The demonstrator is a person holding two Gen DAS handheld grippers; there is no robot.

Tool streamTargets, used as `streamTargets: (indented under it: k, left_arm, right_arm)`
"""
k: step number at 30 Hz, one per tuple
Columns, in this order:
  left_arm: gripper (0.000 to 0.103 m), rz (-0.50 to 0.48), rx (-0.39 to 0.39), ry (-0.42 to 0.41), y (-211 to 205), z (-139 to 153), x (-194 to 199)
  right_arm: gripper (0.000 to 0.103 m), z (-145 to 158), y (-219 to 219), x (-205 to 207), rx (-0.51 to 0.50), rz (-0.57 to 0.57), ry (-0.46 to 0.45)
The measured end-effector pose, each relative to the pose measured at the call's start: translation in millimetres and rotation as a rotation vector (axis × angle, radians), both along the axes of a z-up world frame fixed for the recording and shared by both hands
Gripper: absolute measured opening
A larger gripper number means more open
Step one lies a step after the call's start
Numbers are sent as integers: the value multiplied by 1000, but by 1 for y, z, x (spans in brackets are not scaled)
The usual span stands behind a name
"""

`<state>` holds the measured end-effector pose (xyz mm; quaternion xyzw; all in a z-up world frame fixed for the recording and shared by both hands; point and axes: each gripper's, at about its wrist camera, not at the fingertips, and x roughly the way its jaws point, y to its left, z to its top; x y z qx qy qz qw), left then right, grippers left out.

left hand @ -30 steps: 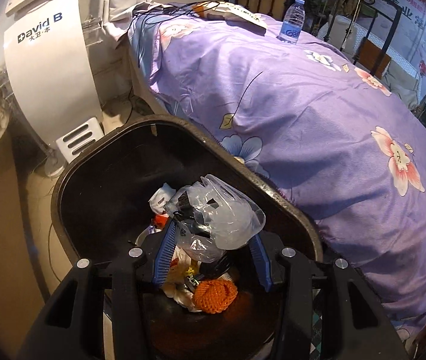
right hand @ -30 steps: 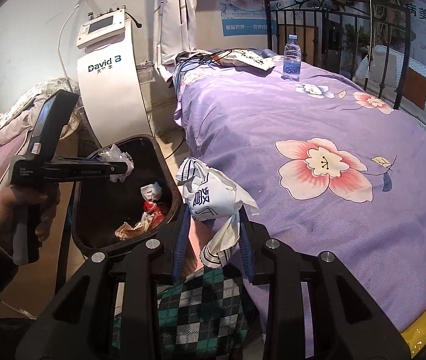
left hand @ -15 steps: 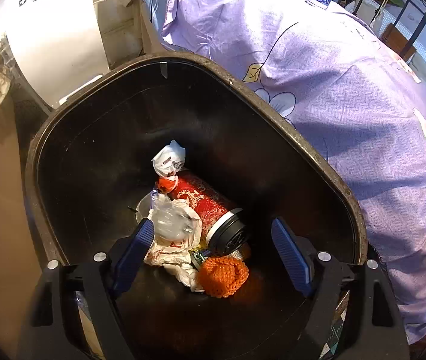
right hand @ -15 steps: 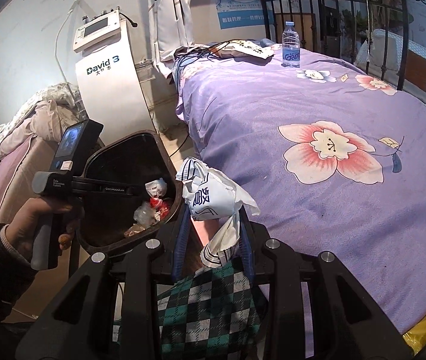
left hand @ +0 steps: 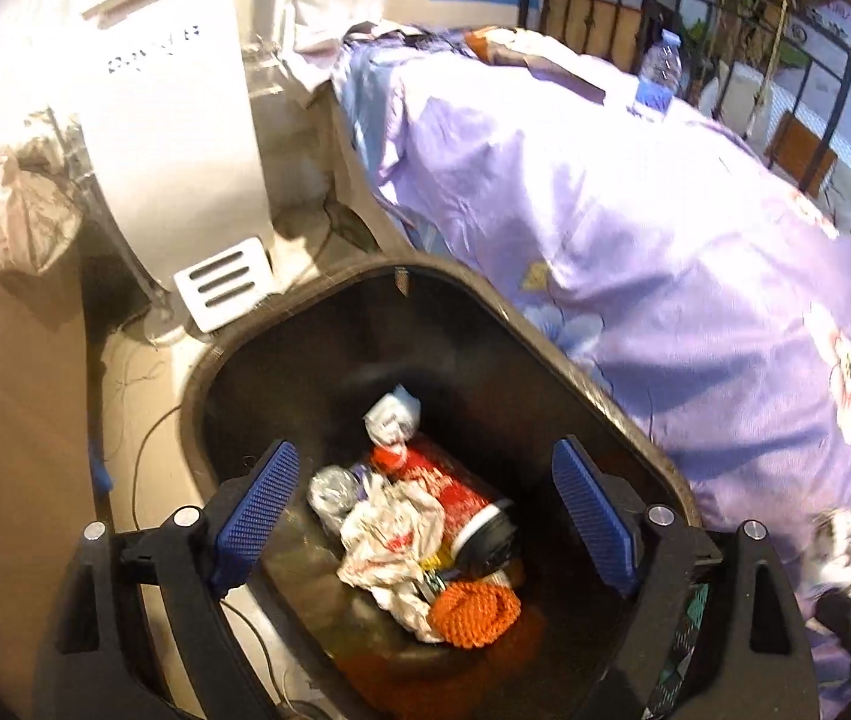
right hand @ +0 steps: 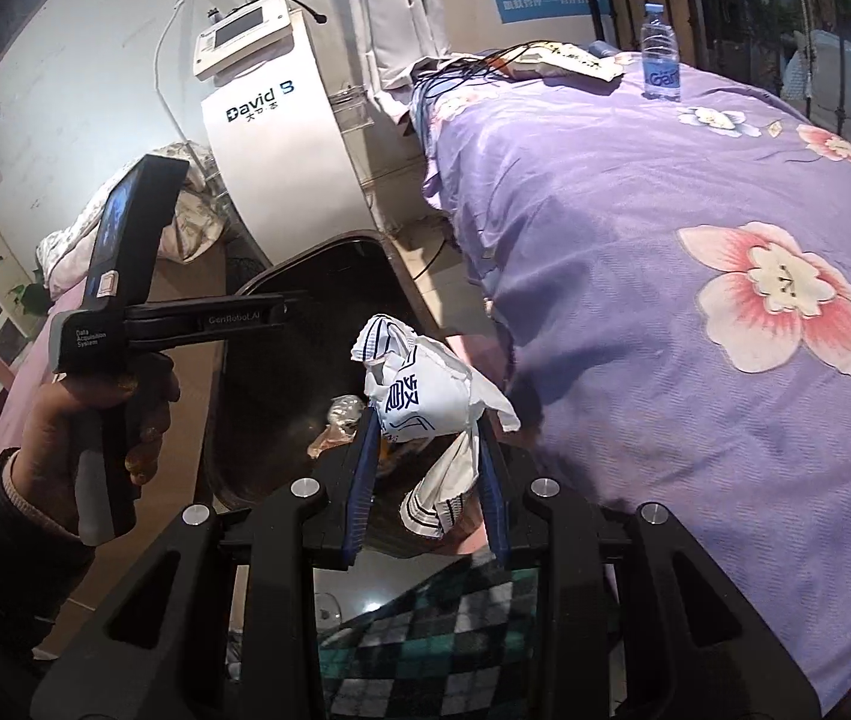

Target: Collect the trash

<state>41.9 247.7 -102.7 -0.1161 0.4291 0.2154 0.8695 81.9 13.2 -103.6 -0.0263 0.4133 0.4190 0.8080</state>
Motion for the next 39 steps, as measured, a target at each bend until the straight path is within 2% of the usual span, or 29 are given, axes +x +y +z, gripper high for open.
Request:
streamTargets:
  k: [6,12,16,17,19,20,21,30,36,39]
  left_arm:
    - [90,79,5,-85,22,23,-15]
    - [90,134,22,-101,40,29,-25]
    - [90,160,15,-108,47,30,-33]
    - [90,164,16,-110,48,30,-34]
    - [91,171,14,-114,50,30,-37]
    - [91,172,10,-115,52,30,-38]
    - [91,172,9,-116,52,31,-38]
    - [94,148,12,-136,43,29,-36]
    - [95,107,17,-161,26,30,-34]
    - [95,57,42,-188,6,34,-32]
  right_arm:
    - [31,-9,47,5,3,102,54]
    - [31,-24,88,2,2,176,124]
    - [32,-34,109,0,-19,204,136]
    - [37,-36,113,0,-22,205,140]
    - [53,-38,118,-1,-31,204,139]
    - [70,-37,118,-2,-28,201,132]
    - [80,-36,117,-2,-22,194,125]
    - [84,-28,108,-10,-24,189,71]
    - [89,-14,84,-19,-27,129,-24]
    - [94,0,61,-26,-25,67,-118]
